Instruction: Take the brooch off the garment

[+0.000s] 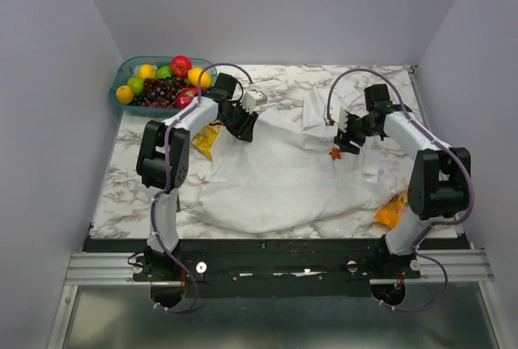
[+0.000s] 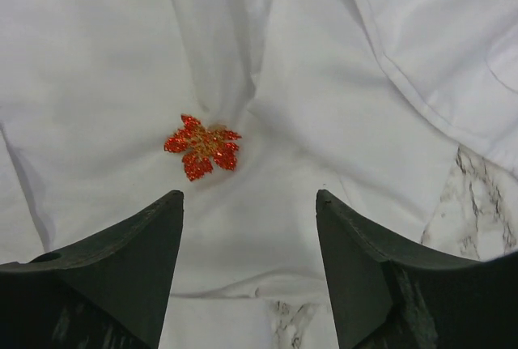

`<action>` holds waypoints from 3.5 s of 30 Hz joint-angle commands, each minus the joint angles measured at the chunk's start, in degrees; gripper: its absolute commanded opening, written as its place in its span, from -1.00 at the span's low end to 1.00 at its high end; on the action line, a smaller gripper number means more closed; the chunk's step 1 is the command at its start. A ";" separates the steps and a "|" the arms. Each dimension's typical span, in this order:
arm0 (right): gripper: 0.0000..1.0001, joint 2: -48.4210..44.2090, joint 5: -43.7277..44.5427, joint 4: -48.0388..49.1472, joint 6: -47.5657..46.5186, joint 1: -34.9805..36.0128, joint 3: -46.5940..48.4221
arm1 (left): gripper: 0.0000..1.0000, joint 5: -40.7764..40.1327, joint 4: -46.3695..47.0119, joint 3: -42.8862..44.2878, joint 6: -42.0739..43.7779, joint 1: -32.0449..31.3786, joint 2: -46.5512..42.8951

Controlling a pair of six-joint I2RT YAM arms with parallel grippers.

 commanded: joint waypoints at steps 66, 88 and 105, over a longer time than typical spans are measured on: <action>0.26 -3.36 9.20 10.42 20.49 8.38 -1.57 | 0.03 0.49 2.96 8.96 -18.10 -2.66 1.71; -0.19 8.86 14.99 4.61 14.52 6.97 5.82 | 0.03 0.31 2.08 8.43 -16.35 -2.66 0.57; -0.31 10.88 14.64 3.82 13.90 6.71 7.40 | 0.03 1.19 2.34 9.57 -16.61 -2.75 1.36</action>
